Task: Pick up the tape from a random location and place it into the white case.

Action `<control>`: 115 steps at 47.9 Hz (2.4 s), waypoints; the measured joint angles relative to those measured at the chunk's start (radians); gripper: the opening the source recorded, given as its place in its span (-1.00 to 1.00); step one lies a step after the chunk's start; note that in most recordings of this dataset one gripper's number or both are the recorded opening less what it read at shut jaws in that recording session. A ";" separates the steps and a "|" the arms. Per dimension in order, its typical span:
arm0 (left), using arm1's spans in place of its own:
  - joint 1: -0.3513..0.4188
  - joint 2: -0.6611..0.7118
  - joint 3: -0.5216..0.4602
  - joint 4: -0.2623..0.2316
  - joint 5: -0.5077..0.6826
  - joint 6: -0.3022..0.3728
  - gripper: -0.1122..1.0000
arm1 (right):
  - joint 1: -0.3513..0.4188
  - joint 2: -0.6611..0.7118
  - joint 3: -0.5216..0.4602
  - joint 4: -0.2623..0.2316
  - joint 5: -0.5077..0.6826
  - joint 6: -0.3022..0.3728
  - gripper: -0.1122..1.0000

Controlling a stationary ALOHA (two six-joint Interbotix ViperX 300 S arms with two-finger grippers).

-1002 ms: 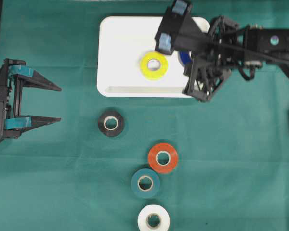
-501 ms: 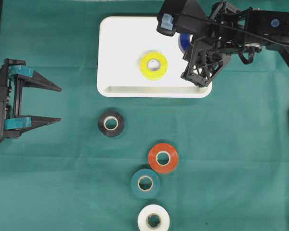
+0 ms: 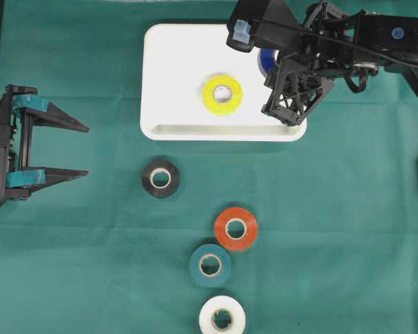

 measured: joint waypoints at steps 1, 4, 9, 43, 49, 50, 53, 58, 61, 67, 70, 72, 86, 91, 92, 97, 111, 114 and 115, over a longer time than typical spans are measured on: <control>0.000 0.000 0.000 0.002 0.000 0.000 0.83 | 0.000 0.000 0.002 -0.002 0.000 0.000 -0.25; 0.000 0.000 0.000 0.002 0.000 0.000 0.83 | 0.000 0.000 0.002 0.000 0.000 0.000 -0.25; 0.000 0.000 0.000 0.000 0.000 0.000 0.83 | 0.000 0.000 0.000 0.000 0.000 0.000 -0.25; 0.000 0.000 0.000 0.000 0.000 0.000 0.83 | 0.000 0.097 0.126 0.002 -0.158 0.014 -0.25; 0.000 0.000 0.000 0.000 0.000 0.000 0.83 | 0.000 0.156 0.153 0.002 -0.219 0.021 -0.25; 0.000 0.000 -0.002 0.002 0.000 0.000 0.83 | 0.000 0.166 0.158 0.000 -0.230 0.023 -0.25; 0.000 0.000 0.000 0.000 0.000 0.000 0.83 | 0.000 0.195 0.169 0.000 -0.267 0.031 -0.25; 0.000 0.000 0.000 0.000 0.000 0.000 0.83 | -0.003 0.225 0.186 0.002 -0.324 0.034 -0.25; 0.000 0.000 0.000 0.000 0.000 0.000 0.83 | -0.009 0.238 0.193 0.000 -0.356 0.034 -0.25; 0.000 0.000 0.000 0.002 0.000 -0.002 0.83 | -0.021 0.250 0.210 0.002 -0.380 0.035 -0.25; 0.000 0.000 0.000 0.002 0.000 -0.002 0.83 | -0.028 0.252 0.218 0.000 -0.383 0.034 -0.25; 0.000 0.000 0.000 0.002 0.000 -0.002 0.83 | -0.034 0.252 0.222 0.000 -0.383 0.035 -0.25; 0.000 0.000 0.000 0.002 0.000 -0.002 0.83 | -0.043 0.252 0.224 0.002 -0.387 0.034 -0.25; 0.000 0.000 0.000 0.000 0.000 -0.002 0.83 | -0.043 0.252 0.222 0.000 -0.387 0.034 -0.24; 0.000 0.000 0.000 0.002 0.000 -0.002 0.83 | -0.043 0.252 0.222 0.000 -0.388 0.034 -0.24; 0.000 0.000 0.000 0.000 0.000 -0.002 0.83 | -0.044 0.250 0.222 0.000 -0.388 0.032 0.22; 0.000 0.000 0.000 0.000 0.000 -0.002 0.83 | -0.044 0.210 0.222 -0.003 -0.387 0.034 0.83; 0.000 0.000 0.000 0.002 0.002 -0.002 0.83 | -0.044 0.179 0.221 -0.006 -0.383 0.034 0.84; 0.000 0.000 0.000 0.002 0.002 -0.002 0.83 | -0.044 0.169 0.219 -0.003 -0.380 0.034 0.84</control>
